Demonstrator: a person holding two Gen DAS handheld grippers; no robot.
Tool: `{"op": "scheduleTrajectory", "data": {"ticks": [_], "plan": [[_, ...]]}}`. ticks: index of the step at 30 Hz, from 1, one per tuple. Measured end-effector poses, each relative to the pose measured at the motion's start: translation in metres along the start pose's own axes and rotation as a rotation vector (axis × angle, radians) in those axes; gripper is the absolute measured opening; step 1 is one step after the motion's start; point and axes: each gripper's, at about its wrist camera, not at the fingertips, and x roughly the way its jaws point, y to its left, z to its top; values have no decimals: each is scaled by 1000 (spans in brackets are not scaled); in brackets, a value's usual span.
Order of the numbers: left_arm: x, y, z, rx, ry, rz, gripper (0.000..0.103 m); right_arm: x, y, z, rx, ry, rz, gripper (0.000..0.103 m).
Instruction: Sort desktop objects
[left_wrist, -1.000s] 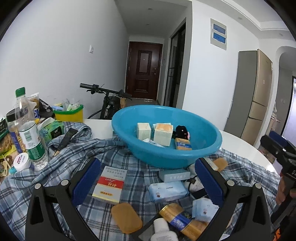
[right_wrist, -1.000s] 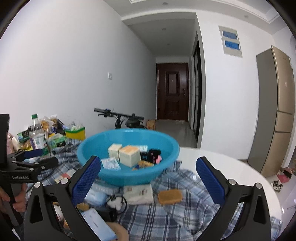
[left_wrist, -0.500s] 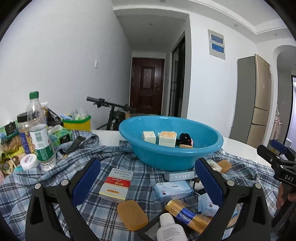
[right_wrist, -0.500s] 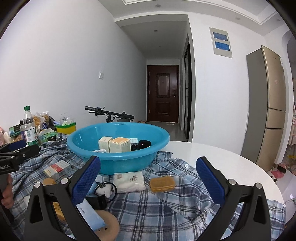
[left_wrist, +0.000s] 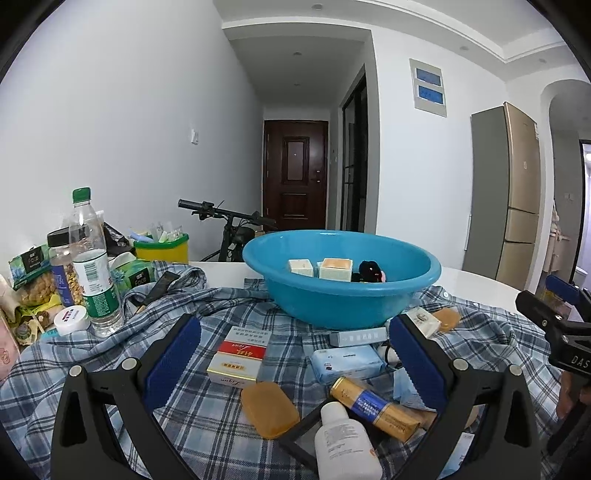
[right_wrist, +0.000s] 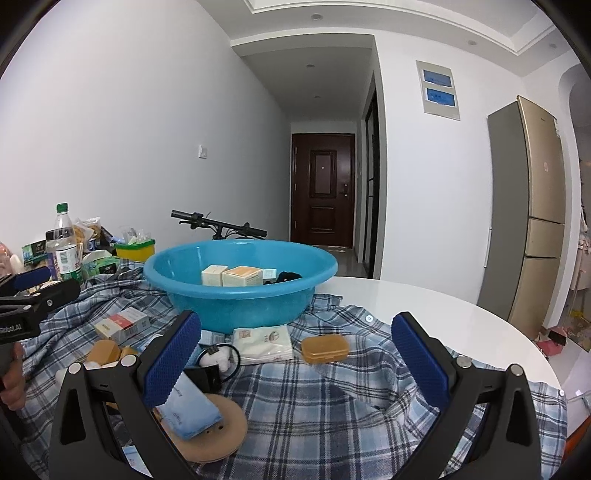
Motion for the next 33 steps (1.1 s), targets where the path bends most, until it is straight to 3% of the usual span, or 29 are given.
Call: {"op": "scheduleTrajectory", "data": {"ticks": [15,20,33], "plan": [[3,-12,-17,38,27,31,103,4,0,-9,46,21,-27,103],[1,-12,-19,19,16,49,103,22,-6,-12,80,117,-50,103],[-2,-8,-18,3,4,75,103,16,3,-12,39,92,-49,103]]}}
